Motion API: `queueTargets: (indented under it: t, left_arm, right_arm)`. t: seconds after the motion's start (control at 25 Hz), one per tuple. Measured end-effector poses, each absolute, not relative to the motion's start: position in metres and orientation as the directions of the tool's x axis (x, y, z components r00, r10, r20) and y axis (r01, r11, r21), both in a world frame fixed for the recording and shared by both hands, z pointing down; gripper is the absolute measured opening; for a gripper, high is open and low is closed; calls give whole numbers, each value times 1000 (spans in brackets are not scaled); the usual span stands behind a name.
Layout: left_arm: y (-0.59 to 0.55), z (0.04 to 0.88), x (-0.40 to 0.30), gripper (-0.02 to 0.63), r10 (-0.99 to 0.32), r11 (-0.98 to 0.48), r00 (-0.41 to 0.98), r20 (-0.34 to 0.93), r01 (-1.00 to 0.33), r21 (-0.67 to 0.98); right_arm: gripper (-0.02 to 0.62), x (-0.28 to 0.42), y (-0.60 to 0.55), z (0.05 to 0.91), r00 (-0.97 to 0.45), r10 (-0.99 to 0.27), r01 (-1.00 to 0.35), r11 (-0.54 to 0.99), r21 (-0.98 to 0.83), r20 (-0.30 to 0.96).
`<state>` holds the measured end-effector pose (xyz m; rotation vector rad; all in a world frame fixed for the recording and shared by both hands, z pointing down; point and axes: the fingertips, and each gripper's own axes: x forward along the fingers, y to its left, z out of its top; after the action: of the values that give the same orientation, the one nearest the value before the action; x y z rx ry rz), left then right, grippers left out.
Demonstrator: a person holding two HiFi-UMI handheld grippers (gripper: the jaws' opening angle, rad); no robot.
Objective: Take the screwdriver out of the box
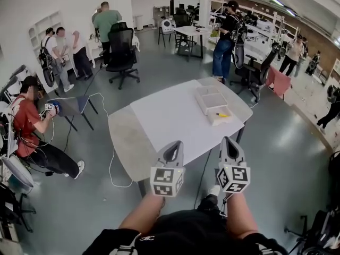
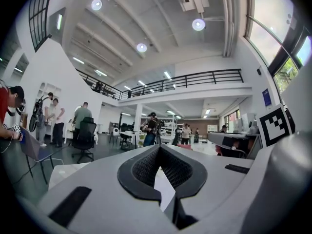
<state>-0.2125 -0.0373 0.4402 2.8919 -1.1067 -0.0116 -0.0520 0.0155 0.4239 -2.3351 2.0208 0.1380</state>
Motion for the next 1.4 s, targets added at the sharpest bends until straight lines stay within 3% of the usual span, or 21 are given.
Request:
queueTargets:
  t: [0.36,0.92,1.4]
  left_arm:
    - [-107,451,-140,13,-710,-703,704,21,-710,42]
    - [-211,448,32,14,-732,-677,676,77,-736,20]
    - [-296,446,157,13,-783,-613,612,109,-790,29]
  right_arm:
    - [12,33,-60,441,116,-991,-993,-118,27,-73]
    - [12,202,-176,451,64,-998,-998,-64,-17,-26]
    - [12,316,-274,459,-62,-998,-998,62,2,29]
